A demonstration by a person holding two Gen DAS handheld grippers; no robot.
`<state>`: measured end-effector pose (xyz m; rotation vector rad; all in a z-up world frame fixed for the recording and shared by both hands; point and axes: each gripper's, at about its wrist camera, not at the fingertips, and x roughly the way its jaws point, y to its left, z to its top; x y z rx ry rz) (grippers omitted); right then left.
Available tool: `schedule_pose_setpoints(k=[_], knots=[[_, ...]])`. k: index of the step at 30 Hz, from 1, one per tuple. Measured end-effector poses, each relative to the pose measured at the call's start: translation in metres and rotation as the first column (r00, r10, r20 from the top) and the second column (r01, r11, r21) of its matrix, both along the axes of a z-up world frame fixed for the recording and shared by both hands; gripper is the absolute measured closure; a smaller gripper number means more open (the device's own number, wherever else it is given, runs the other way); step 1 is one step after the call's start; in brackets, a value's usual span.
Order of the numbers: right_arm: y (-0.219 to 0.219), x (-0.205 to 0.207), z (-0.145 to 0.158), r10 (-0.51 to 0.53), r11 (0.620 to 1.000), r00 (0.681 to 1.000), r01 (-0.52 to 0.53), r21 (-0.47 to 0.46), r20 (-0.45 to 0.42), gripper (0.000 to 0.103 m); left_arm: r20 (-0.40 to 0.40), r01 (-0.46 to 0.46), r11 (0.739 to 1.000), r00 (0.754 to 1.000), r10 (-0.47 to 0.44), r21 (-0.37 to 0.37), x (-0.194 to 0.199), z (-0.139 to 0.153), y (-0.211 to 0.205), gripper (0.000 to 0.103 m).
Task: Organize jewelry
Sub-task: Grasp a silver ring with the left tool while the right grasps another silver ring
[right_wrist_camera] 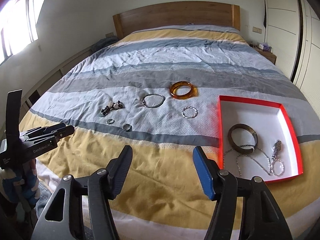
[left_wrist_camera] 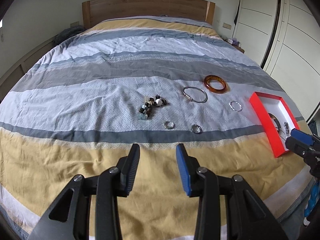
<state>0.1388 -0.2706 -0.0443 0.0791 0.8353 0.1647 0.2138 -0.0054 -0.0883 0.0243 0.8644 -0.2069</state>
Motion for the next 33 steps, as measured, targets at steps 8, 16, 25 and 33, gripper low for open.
schedule_pose_setpoints(k=[8, 16, 25, 33], knots=[[0.013, 0.048, -0.039, 0.09, 0.996, 0.995, -0.09, 0.02, -0.043, 0.046, -0.035, 0.035, 0.999, 0.999, -0.035, 0.006, 0.049, -0.031, -0.017, 0.068], [0.031, 0.081, -0.069, 0.175, 0.984, 0.982, -0.172, 0.045, -0.07, 0.048, -0.075, 0.061, 0.998, 0.995, -0.059, 0.016, 0.079, -0.063, -0.026, 0.068], [0.054, 0.111, -0.095, 0.259, 0.965, 0.961, -0.253, 0.069, -0.099, 0.051, -0.067, 0.07, 0.997, 0.995, -0.072, -0.026, 0.089, -0.078, -0.02, 0.087], [0.075, 0.129, -0.107, 0.315, 0.947, 0.945, -0.306, 0.095, -0.091, 0.052, -0.024, 0.025, 0.994, 0.999, -0.028, -0.102, 0.081, -0.077, -0.005, 0.087]])
